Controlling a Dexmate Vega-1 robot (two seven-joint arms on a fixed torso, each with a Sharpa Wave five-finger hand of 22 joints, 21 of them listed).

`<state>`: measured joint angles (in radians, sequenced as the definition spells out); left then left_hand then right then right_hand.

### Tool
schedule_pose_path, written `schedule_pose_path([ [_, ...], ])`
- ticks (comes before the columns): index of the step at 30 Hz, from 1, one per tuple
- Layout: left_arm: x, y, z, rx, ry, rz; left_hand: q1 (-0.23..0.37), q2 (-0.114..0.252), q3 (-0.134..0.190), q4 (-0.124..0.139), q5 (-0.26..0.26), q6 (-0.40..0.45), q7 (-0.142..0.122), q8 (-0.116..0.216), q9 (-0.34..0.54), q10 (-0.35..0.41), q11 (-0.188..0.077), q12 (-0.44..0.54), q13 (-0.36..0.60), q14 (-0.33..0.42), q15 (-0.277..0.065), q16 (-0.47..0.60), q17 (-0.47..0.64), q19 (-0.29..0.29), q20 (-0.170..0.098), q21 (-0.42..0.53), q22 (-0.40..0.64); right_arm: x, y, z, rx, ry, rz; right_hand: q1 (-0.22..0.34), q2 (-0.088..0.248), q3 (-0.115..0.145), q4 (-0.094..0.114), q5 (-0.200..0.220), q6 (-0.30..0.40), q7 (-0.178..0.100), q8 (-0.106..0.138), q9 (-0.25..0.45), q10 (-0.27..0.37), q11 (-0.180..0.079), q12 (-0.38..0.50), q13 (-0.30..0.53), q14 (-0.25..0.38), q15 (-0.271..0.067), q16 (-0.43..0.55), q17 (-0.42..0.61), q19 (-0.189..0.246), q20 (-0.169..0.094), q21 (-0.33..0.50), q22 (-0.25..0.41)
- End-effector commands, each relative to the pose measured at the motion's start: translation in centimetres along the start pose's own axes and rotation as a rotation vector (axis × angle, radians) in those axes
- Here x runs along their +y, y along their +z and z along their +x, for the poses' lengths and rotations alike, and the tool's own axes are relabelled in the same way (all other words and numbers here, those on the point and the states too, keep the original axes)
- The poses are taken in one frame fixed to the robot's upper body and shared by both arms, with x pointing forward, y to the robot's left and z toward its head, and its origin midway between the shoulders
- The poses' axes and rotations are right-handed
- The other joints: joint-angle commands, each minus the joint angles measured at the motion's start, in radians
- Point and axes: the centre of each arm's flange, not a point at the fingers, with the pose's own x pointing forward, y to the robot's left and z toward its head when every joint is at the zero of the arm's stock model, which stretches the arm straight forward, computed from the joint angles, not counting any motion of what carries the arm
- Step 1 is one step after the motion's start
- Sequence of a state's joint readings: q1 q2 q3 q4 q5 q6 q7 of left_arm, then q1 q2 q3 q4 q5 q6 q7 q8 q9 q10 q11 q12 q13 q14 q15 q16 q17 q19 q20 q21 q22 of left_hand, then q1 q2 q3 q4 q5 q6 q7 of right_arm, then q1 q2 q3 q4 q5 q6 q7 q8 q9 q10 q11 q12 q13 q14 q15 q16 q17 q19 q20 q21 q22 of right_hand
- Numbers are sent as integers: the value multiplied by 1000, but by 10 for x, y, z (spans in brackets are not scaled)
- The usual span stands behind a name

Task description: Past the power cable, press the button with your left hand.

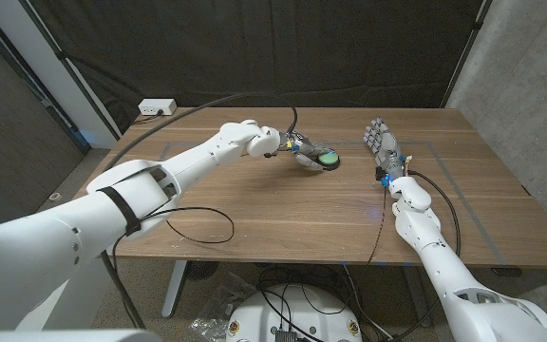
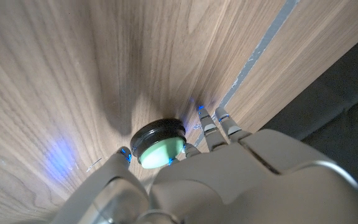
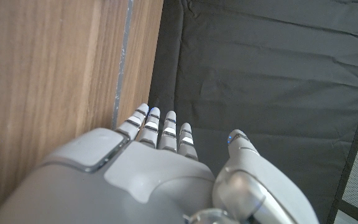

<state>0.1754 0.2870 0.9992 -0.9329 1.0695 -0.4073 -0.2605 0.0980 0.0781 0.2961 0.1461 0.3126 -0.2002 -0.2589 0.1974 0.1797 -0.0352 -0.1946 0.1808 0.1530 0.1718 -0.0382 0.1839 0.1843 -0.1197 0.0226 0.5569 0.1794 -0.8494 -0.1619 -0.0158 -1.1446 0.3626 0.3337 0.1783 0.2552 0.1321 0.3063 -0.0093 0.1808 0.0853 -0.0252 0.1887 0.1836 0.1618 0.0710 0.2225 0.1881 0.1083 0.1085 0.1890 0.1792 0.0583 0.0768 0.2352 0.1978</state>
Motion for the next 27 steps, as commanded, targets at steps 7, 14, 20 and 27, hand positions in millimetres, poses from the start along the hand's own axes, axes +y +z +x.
schedule_pose_path([
  [7, 25, -3, -46, 111, 473, 9, -6, 23, -10, 7, 8, 384, 53, -28, 14, 177, 92, -3, 45, -124, -65, -1, 8, -40, 15, -36, 12, 0, 3, -7, -12, 1, -6, -14, -2, 0, 5, -2, -3, 1, -1, 2, 1, 0, -2, 2, 7, -1, 3, 5, 4, 3, 2, 3],
  [14, 23, -1, -55, 136, 528, 3, -10, 32, -10, 11, 3, 304, 40, -23, 15, 114, 89, -1, 45, -169, -50, -3, 10, -56, 19, -46, 14, 2, 5, -11, -16, 4, -10, -16, -3, 0, 6, -3, -2, 2, 0, 2, 3, 2, -2, 2, 8, -1, 2, 5, 4, 4, 2, 3],
  [20, 21, 0, -63, 166, 588, -47, -11, 35, -10, 11, -1, 253, 42, -27, 15, 88, 88, 1, 45, -183, -48, -1, 10, -56, 19, -47, 15, 3, 6, -14, -19, 9, -19, -18, -5, 0, 6, -3, -2, 2, 0, 2, 5, 3, -1, 2, 8, 0, 2, 4, 4, 4, 1, 3],
  [27, 17, -3, -75, 183, 648, -155, -12, 37, -10, 11, -5, 208, 39, -25, 15, 49, 83, -1, 45, -206, -40, -2, 11, -59, 19, -50, 15, 5, 10, -17, -24, 12, -28, -22, -7, -1, 7, -3, 1, -1, 2, 2, 7, 4, -1, 2, 8, 0, 1, 4, 4, 5, 1, 3],
])
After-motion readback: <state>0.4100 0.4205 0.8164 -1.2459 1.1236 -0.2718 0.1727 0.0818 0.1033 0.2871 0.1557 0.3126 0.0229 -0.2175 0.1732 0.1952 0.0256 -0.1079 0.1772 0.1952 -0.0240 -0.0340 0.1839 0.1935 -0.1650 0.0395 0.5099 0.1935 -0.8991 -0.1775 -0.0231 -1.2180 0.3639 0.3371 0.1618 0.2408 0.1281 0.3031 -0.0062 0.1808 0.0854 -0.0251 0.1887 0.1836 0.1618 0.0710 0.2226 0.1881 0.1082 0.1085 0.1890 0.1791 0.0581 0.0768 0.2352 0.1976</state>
